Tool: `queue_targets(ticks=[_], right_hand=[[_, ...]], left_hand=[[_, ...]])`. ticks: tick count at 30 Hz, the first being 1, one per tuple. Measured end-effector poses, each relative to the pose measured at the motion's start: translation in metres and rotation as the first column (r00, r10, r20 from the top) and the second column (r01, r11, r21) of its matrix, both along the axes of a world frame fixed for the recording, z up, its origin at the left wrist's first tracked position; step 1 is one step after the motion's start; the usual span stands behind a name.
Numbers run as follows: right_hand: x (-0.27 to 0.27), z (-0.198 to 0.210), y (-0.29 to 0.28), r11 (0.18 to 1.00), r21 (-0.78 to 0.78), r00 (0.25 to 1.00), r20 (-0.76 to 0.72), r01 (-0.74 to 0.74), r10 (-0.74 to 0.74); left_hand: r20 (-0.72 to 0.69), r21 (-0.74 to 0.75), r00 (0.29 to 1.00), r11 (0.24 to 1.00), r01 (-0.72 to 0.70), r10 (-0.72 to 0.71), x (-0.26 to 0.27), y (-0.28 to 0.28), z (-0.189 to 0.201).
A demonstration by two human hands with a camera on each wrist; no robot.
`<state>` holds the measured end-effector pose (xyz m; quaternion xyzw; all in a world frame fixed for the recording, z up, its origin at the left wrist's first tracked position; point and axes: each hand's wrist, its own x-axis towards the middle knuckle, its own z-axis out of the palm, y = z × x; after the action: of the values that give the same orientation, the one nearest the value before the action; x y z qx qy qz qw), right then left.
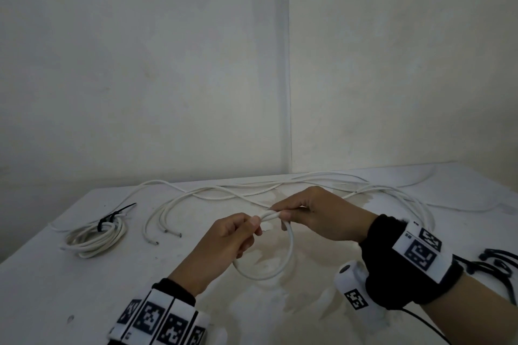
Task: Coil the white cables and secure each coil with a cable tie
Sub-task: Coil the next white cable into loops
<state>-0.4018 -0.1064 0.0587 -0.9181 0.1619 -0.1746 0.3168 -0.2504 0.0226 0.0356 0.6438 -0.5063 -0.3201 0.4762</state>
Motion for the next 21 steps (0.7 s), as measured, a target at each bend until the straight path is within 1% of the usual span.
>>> queue_targets(ticks=[4, 6, 9, 11, 13, 15, 17, 19, 21], right_hand=[[-0.001, 0.002, -0.003, 0.995, 0.098, 0.999, 0.039, -0.034, 0.03], [0.0, 0.002, -0.005, 0.994, 0.111, 0.995, 0.098, -0.009, -0.002], [0.003, -0.003, -0.005, 0.996, 0.005, 0.97, 0.227, 0.087, -0.086], [0.004, -0.012, -0.005, 0.989, -0.072, 0.951, 0.293, 0.125, -0.099], [0.001, -0.018, -0.008, 0.985, -0.075, 0.937, 0.326, 0.157, -0.125], [-0.004, -0.025, -0.015, 0.98, -0.077, 0.942, 0.299, 0.184, -0.154], [-0.009, -0.033, -0.023, 0.968, -0.112, 0.958, 0.208, 0.226, -0.199], [-0.015, -0.04, -0.033, 0.945, -0.143, 0.948, 0.163, 0.295, -0.272], [-0.019, -0.045, -0.042, 0.914, -0.146, 0.923, 0.141, 0.378, -0.359]], left_hand=[[0.001, -0.005, 1.0, 1.0, -0.002, 0.002, 0.001, -0.001, 0.004], [-0.011, -0.016, 1.0, 1.0, 0.004, -0.004, 0.001, -0.001, 0.008], [-0.061, -0.043, 0.998, 0.999, -0.015, 0.013, -0.001, -0.003, 0.012], [-0.148, -0.067, 0.988, 0.997, -0.05, 0.04, -0.001, -0.005, 0.013], [-0.233, -0.085, 0.971, 0.993, -0.082, 0.06, 0.002, -0.006, 0.014], [-0.296, -0.104, 0.951, 0.987, -0.123, 0.087, 0.008, -0.007, 0.014], [-0.407, -0.128, 0.904, 0.972, -0.196, 0.128, 0.016, -0.006, 0.017], [-0.504, -0.157, 0.847, 0.946, -0.283, 0.17, 0.026, -0.003, 0.022], [-0.549, -0.182, 0.809, 0.915, -0.359, 0.209, 0.035, 0.0, 0.027]])
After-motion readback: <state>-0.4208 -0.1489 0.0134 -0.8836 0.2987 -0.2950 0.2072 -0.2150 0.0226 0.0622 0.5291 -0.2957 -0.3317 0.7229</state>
